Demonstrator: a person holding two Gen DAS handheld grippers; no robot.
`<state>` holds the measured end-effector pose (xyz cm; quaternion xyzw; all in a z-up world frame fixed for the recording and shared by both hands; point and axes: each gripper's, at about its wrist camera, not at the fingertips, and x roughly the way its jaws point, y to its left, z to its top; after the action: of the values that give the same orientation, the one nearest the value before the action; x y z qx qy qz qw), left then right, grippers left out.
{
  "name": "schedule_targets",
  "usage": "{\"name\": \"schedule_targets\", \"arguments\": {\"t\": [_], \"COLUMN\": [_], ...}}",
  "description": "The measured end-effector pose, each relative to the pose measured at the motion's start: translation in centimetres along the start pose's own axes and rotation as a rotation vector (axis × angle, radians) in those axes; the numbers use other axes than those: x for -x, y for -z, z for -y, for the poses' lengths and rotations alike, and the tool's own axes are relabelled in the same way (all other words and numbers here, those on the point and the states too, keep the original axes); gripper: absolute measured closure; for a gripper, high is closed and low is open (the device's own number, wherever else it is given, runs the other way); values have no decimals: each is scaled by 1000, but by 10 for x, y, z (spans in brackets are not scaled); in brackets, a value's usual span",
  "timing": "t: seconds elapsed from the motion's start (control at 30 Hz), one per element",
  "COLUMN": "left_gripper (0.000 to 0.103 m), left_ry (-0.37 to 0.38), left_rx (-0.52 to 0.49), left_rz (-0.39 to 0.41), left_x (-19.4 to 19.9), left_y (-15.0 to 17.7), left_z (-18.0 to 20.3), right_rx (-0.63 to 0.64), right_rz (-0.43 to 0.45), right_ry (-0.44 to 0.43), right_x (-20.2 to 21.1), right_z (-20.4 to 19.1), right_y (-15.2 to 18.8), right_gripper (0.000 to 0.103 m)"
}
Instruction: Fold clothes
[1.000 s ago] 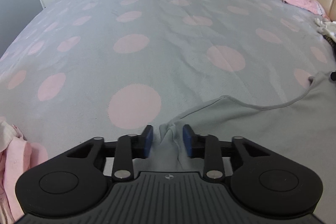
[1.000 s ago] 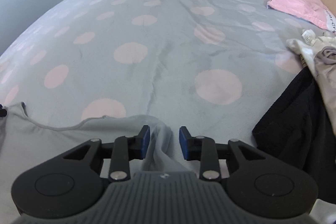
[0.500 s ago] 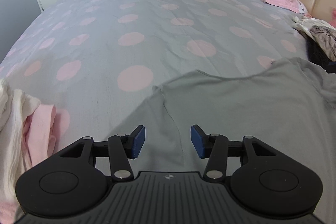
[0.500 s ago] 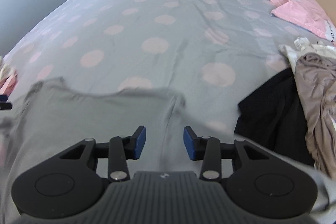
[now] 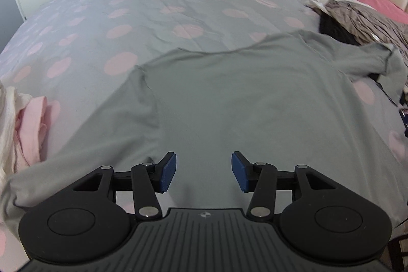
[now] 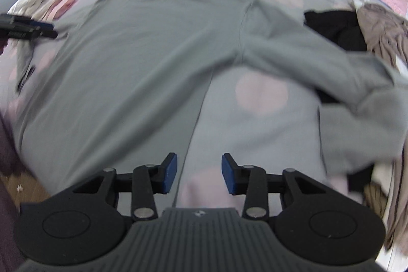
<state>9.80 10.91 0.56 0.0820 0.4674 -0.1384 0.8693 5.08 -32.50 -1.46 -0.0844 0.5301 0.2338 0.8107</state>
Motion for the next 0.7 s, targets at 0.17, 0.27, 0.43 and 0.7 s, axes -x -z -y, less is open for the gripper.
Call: {"name": "schedule_targets", "arguments": {"t": [0.17,0.27,0.43,0.7], "left_gripper": [57,57,57,57], "left_ry": [14,16,19,15], "left_rx": [-13,7,18,25], "left_rz": [16,7,19,8], "left_x": [7,8,12,7], "left_y": [9,14,14,10], "left_z": [17,23,32,31], "right_rx": [70,117,129,38], "right_rz": [-104,-165,-211,-274], "right_ry": [-78,-98,-86,-112], "right_x": [1,-11,-33,1], "right_z": [-15,-27,-34,-38], "right_y": [48,64,73,73], "right_gripper": [60,61,81,98]}}
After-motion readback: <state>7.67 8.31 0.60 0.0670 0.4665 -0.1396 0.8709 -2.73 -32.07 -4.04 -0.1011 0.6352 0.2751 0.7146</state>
